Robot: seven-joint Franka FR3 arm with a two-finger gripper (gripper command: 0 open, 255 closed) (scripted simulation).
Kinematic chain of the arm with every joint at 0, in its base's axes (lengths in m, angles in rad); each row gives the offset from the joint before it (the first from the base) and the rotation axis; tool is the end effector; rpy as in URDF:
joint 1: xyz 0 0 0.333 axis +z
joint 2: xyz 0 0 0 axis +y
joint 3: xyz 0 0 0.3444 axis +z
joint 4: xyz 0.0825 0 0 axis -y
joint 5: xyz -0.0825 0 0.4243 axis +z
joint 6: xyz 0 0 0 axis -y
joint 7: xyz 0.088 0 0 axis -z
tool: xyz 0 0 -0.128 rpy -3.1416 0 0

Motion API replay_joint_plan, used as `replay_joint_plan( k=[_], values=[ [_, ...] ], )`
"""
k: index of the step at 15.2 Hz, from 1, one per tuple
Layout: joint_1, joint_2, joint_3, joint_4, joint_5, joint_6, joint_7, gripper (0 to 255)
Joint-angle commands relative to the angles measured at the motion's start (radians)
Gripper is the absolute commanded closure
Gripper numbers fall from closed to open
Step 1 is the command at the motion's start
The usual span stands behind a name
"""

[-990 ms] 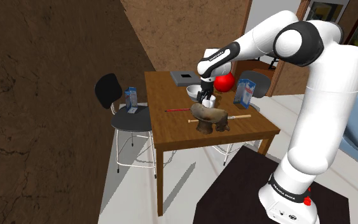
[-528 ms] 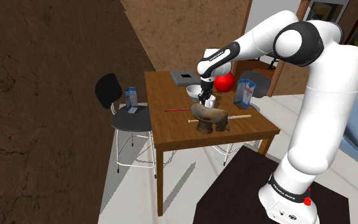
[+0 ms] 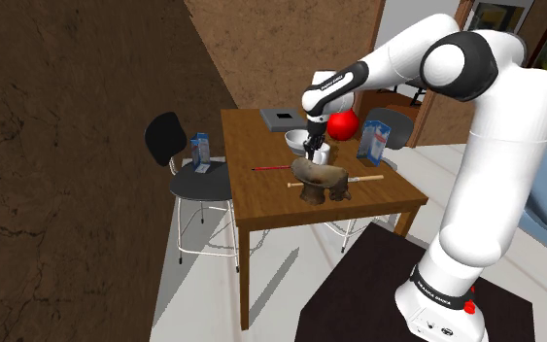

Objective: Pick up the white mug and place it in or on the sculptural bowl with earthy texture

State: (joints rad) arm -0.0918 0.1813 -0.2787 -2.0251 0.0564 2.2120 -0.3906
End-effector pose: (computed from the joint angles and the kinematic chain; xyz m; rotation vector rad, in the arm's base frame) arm 0.5824 -0.2195 0.3480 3.1327 -0.0136 0.0169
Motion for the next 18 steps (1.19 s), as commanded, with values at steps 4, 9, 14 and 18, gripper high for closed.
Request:
replay_joint_plan(
  k=[4, 9, 14, 18],
  values=[
    [0.003, -0.032, -0.002, 0.031, -0.012, -0.061, 0.009, 255],
    [0.005, -0.059, -0.003, 0.067, -0.022, -0.124, 0.016, 255],
    [0.006, -0.081, -0.004, 0.109, -0.03, -0.187, 0.021, 255],
    [0.007, -0.095, -0.005, 0.147, -0.035, -0.238, 0.024, 255]
  ],
)
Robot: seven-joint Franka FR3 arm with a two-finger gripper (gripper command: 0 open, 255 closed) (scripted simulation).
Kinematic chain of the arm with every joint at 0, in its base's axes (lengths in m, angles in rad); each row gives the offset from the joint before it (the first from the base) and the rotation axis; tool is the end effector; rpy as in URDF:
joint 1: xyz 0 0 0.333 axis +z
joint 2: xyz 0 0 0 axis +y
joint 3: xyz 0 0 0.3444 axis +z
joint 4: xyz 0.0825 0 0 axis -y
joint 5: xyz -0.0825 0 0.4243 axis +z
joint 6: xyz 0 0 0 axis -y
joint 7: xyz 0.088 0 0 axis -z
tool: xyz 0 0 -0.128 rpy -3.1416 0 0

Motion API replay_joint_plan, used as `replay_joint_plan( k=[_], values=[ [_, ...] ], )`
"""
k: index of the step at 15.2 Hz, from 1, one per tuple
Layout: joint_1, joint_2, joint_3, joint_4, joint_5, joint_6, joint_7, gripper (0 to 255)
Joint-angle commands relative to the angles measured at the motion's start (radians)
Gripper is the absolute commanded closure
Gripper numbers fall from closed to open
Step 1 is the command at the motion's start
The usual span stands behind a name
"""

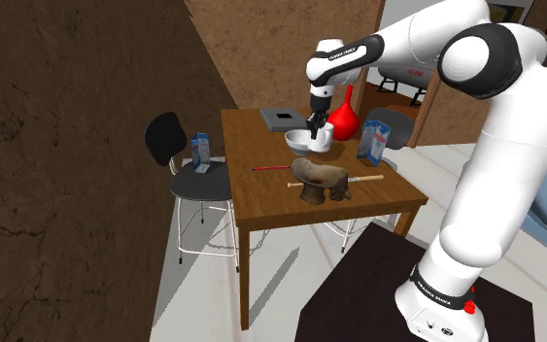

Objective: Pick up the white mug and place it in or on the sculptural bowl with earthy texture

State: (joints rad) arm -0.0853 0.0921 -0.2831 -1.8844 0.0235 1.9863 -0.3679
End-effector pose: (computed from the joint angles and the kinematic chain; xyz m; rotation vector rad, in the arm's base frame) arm 0.5852 -0.2198 0.4518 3.1328 -0.0134 0.0175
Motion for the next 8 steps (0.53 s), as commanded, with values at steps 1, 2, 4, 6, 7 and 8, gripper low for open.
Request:
replay_joint_plan(
  k=[1, 2, 4, 6, 7, 8],
  values=[
    [0.001, -0.008, 0.0, 0.017, -0.003, -0.025, 0.002, 255],
    [0.001, -0.011, 0.0, 0.027, -0.004, -0.038, 0.003, 255],
    [0.001, -0.016, 0.0, 0.048, -0.006, -0.063, 0.004, 255],
    [0.001, -0.02, 0.0, 0.07, -0.007, -0.089, 0.004, 255],
    [0.001, -0.021, 0.0, 0.082, -0.007, -0.103, 0.005, 255],
    [0.001, -0.023, 0.0, 0.094, -0.008, -0.116, 0.005, 255]
  ],
)
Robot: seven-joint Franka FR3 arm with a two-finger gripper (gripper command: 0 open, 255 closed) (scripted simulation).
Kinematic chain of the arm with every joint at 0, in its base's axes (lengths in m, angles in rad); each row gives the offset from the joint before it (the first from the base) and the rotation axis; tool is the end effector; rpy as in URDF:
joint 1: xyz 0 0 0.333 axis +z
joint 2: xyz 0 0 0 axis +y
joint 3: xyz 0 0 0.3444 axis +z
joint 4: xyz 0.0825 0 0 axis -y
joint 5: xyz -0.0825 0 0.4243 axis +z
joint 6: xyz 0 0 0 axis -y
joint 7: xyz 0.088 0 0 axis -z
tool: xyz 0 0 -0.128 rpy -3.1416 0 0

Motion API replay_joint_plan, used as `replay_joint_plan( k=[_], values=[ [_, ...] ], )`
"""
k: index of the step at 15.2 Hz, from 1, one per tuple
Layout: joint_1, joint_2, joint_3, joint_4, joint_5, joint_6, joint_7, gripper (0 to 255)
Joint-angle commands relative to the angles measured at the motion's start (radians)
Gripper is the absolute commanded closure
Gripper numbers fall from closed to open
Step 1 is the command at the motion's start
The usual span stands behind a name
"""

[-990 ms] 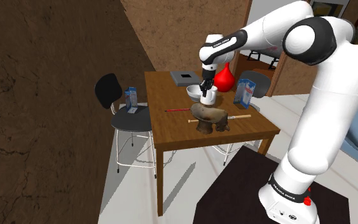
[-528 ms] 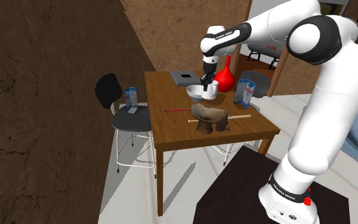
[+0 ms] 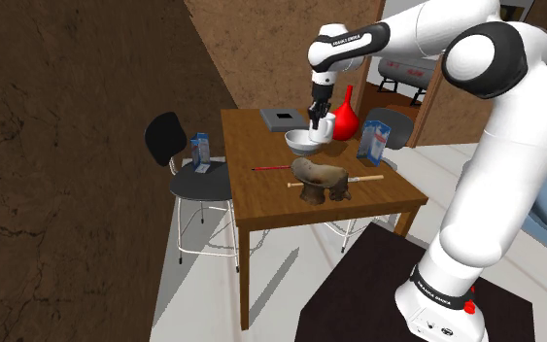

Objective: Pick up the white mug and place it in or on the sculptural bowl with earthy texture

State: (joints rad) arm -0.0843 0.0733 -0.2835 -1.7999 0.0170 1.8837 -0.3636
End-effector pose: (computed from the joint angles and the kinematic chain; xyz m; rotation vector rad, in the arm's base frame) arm 0.5861 -0.2200 0.4975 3.1327 -0.0133 0.0173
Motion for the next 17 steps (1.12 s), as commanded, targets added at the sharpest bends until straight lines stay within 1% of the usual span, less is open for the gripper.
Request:
replay_joint_plan(
  k=[1, 13, 17],
  values=[
    [0.0, -0.005, 0.0, 0.021, -0.002, -0.026, 0.001, 255],
    [-0.002, -0.001, -0.002, 0.187, -0.001, -0.188, 0.0, 255],
    [0.04, -0.14, 0.036, 0.037, -0.039, -0.172, 0.084, 255]
  ],
)
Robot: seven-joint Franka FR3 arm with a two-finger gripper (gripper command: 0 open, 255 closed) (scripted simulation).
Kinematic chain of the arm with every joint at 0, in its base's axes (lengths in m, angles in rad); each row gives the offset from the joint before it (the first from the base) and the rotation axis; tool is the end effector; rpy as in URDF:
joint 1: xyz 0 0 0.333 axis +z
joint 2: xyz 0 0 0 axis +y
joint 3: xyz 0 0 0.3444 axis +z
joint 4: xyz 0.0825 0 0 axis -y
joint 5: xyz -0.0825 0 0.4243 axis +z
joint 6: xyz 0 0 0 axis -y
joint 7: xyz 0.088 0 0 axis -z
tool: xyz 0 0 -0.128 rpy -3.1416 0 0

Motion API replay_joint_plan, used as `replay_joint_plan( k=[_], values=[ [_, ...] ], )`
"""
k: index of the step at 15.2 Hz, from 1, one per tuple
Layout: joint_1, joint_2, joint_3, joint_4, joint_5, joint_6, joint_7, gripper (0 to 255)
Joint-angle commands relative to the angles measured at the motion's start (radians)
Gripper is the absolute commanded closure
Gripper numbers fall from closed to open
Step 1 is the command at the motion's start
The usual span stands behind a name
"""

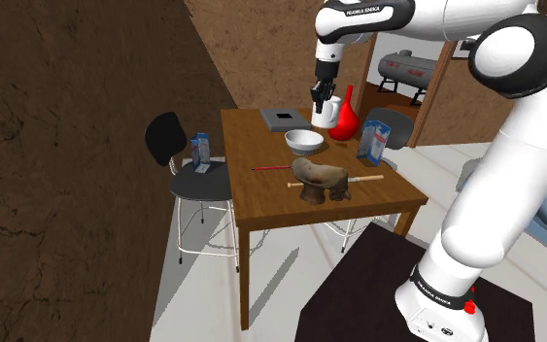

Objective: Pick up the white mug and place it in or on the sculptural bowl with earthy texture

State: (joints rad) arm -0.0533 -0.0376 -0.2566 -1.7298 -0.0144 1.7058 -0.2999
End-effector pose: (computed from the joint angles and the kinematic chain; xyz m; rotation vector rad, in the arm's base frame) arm 0.5614 -0.1839 0.5832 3.1333 -0.0126 0.0163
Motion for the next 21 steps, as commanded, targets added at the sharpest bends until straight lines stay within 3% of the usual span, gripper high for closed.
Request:
replay_joint_plan(
  k=[1, 14, 21],
  values=[
    [0.018, -0.061, 0.02, -0.066, -0.015, 0.007, 0.041, 255],
    [0.106, -0.41, 0.202, -0.371, -0.019, -0.041, 0.315, 255],
    [0.111, -0.435, 0.212, -0.471, -0.015, 0.034, 0.331, 255]
  ],
)
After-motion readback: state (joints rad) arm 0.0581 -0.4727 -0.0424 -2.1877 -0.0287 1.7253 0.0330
